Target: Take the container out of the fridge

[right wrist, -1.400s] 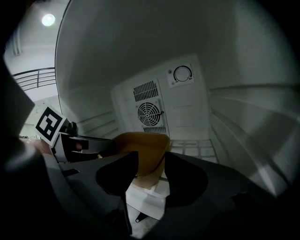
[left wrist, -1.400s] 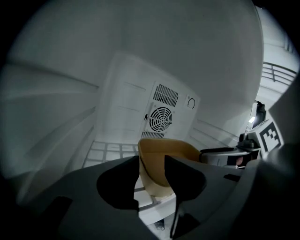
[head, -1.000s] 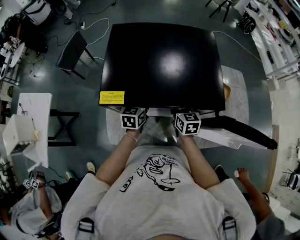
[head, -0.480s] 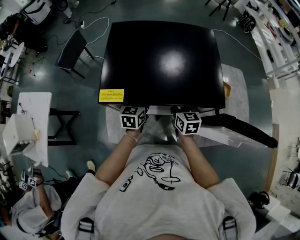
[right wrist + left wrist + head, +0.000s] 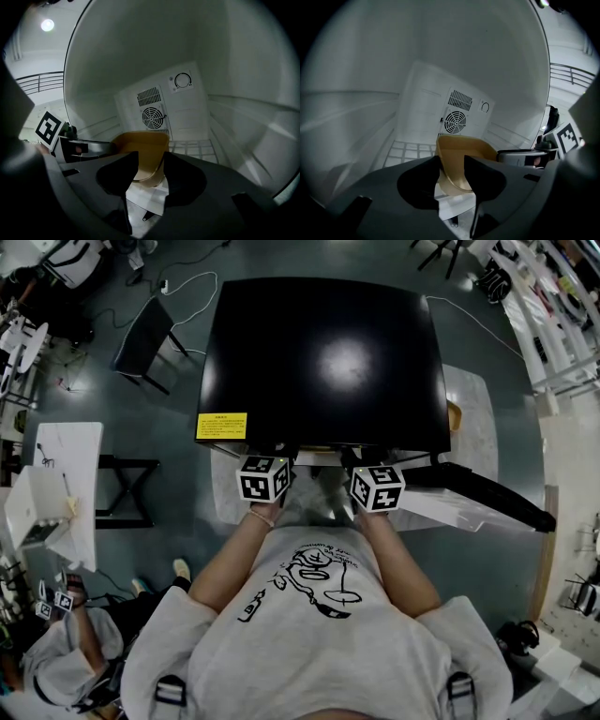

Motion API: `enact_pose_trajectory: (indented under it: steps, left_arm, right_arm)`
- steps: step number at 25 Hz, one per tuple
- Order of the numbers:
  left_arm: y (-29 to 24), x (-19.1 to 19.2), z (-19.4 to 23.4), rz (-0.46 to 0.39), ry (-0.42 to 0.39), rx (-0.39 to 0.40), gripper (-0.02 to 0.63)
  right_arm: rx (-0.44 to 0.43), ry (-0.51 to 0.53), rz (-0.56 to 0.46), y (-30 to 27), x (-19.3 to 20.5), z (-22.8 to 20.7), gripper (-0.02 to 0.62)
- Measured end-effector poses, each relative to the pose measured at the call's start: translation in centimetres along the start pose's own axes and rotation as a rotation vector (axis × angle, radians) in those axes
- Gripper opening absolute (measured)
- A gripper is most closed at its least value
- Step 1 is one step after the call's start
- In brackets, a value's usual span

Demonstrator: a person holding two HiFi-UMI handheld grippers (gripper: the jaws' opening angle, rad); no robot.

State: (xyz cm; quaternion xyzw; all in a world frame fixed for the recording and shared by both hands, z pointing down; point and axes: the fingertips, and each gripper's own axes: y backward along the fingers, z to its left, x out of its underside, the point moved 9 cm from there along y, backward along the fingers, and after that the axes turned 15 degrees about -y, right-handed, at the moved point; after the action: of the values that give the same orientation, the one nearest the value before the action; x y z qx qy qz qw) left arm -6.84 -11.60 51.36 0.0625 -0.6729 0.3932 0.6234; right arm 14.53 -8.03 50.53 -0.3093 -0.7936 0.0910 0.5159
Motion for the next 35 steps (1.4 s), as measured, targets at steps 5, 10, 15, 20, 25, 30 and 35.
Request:
enact_pose_trajectory:
  steps: [5, 10, 15, 20, 25, 30, 35]
  left_arm:
    - [0.4, 0.0, -0.3, -0.004, -0.001, -0.006, 0.175]
    - [1.1, 0.0, -0.7, -0.01, 0.0, -0.007, 0.175]
    - [1.6, 0.1, -1.2, -0.012, 0.003, -0.008, 0.175]
    - [2.4, 0.1, -1.5, -0.019, 0.006, -0.012, 0.173]
    - [3.0, 0.1, -1.8, -0.022, 0.009, -0.014, 0.172]
    - [3.9, 0.1, -2.0, -0.03, 0.01, -0.02, 0.167]
    - [4.4, 0.3, -2.6, -0.033, 0.013, -0.027, 0.163]
  right_arm:
    - [-0.006, -0.003, -0.005, 0.6, 0.1, 0.3, 0.179]
    - [-0.009, -0.002, -0.012, 1.2, 0.0, 0.6, 0.179]
    - [-0.012, 0.001, -0.016, 1.8, 0.2, 0.7, 0.179]
    - [-0.016, 0.003, -0.015, 2.4, 0.3, 1.1, 0.179]
    - [-0.022, 0.006, -0.014, 3.0, 0.4, 1.4, 0.178]
    - [-0.024, 0.007, -0.015, 3.5, 0.7, 1.7, 0.176]
    - [-0.028, 0.006, -0.021, 4.1, 0.8, 1.7, 0.17]
